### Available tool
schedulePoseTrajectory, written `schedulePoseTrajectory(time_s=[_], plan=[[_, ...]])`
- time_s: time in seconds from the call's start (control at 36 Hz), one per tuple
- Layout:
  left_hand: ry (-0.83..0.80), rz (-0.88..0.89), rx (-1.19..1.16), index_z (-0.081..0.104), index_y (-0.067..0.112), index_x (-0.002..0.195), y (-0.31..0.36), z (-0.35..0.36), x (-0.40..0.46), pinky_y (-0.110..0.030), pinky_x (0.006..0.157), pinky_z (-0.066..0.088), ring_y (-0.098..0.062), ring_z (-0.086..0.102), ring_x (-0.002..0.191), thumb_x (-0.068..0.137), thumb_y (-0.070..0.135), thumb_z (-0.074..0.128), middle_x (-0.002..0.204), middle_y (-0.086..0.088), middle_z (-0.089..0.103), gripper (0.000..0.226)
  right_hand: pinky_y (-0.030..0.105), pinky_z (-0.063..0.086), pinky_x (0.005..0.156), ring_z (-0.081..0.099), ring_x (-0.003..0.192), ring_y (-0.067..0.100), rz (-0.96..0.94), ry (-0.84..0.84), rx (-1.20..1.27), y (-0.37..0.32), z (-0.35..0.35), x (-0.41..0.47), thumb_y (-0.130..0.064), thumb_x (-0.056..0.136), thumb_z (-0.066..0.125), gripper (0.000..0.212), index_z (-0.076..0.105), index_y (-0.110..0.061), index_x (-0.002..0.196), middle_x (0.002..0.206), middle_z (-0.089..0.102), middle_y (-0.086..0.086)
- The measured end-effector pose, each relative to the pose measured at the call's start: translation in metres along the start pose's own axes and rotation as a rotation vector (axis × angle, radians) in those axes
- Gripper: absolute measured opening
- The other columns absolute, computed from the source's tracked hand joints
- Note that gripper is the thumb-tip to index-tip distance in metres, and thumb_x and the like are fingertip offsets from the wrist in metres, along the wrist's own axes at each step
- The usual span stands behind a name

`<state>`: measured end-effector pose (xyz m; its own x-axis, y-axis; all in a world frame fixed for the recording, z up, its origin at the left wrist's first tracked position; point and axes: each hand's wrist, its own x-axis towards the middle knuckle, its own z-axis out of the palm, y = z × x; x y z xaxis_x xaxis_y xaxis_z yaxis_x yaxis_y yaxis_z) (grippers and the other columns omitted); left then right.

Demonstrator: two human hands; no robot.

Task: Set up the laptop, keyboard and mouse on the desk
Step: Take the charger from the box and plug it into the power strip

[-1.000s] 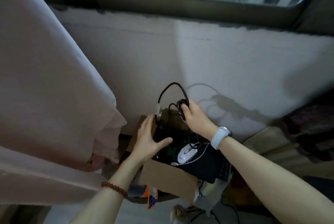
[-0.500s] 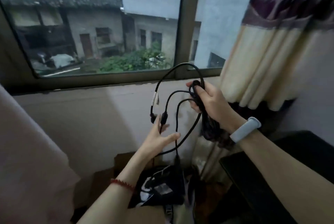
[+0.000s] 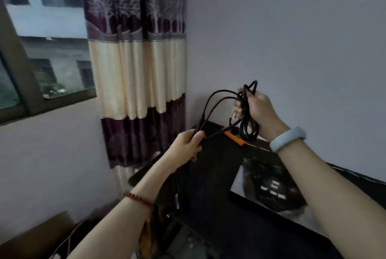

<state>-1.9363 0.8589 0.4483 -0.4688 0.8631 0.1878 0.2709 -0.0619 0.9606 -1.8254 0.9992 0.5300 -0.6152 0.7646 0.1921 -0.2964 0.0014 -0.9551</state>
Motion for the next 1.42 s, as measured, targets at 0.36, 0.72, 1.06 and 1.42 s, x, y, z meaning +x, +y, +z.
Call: schedulePoseTrajectory(time_s=[0.36,0.72,1.06,1.42], plan=[[-0.489,0.012,-0.036,0.051,0.014,0.077,0.041,0.279,0.048,-0.026,0.048,0.037,-0.009,0.038,0.043,0.096,0.023,0.042,0.056,-0.001,0.044,0.023,0.015,0.039,0.036,0.046,0.034,0.009,-0.010,0.563,-0.262,-0.044,-0.301,-0.085,-0.056,0.090,0.035,0.045,0.040,-0.018,0.066,0.038,0.050,-0.007],[-0.916,-0.178,-0.240,0.046,0.011,0.070,0.024,0.503,0.063,-0.020,0.040,0.040,-0.006,0.036,0.036,0.098,0.019,0.039,0.055,-0.005,0.039,0.029,0.019,0.047,0.041,0.057,0.036,0.008,0.130,1.203,-0.174,-0.014,-0.507,-0.175,-0.049,0.092,0.041,0.045,0.051,-0.005,0.090,0.054,0.060,0.004],[-1.060,-0.497,-0.347,0.052,0.007,0.076,-0.008,0.617,0.138,-0.025,0.044,0.036,-0.010,0.038,0.039,0.097,0.018,0.042,0.053,-0.002,0.041,0.026,0.031,0.046,0.059,0.055,0.061,0.023,0.044,1.310,0.246,0.015,-0.584,-0.135,-0.015,0.097,0.033,0.025,0.051,-0.005,0.084,0.069,0.061,0.012],[-0.823,-0.655,-0.287,0.047,0.006,0.076,-0.085,0.701,0.207,-0.026,0.045,0.028,-0.007,0.034,0.034,0.098,0.012,0.037,0.057,-0.004,0.031,0.025,0.036,0.045,0.092,0.053,0.116,0.030,0.457,1.086,-0.084,0.110,-0.628,-0.112,-0.012,0.097,0.040,0.036,0.043,0.000,0.131,0.130,0.052,0.020]])
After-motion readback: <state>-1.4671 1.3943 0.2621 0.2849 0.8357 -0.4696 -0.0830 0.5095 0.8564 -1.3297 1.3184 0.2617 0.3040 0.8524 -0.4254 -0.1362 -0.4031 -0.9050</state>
